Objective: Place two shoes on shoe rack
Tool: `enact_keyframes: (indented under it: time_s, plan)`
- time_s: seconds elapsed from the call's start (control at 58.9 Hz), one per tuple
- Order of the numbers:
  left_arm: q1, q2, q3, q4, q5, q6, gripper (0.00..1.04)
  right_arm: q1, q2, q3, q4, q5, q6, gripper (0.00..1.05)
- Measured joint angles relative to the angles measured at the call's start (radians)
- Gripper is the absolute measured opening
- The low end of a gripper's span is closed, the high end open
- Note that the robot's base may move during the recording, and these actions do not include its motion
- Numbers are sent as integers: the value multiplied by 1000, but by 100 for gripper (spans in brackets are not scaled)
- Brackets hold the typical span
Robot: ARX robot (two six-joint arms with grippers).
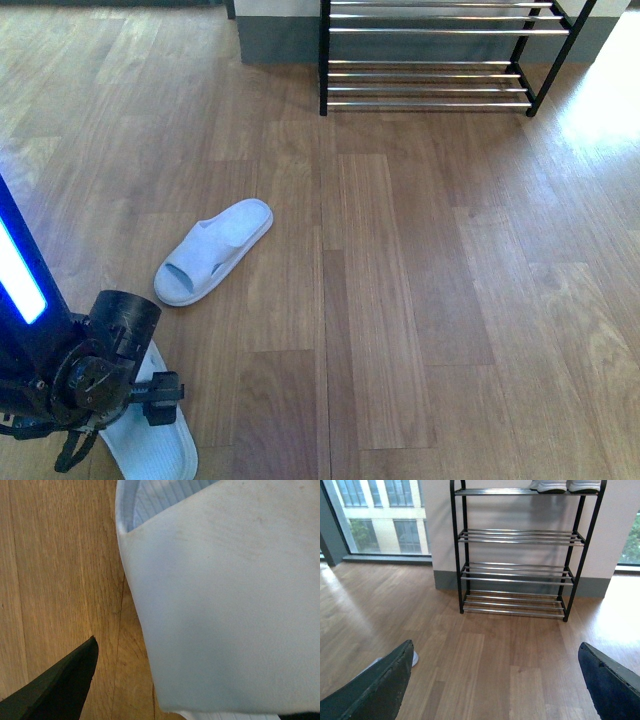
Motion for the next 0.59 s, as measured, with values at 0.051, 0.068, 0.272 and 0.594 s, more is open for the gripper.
enact_keyframes:
  time_s: [0.051, 0.068, 0.272, 0.594]
  plan:
    - [3, 10, 8, 8, -28, 20, 82, 0, 0, 0, 0, 0, 0, 95]
    - [6, 15, 14, 1, -27, 26, 77, 0, 0, 0, 0, 0, 0, 95]
    - [37, 44, 28, 0, -59, 50, 47, 0, 0, 0, 0, 0, 0, 95]
    - [48, 55, 12, 21, -108, 67, 2, 0, 0, 0, 0, 0, 0, 95]
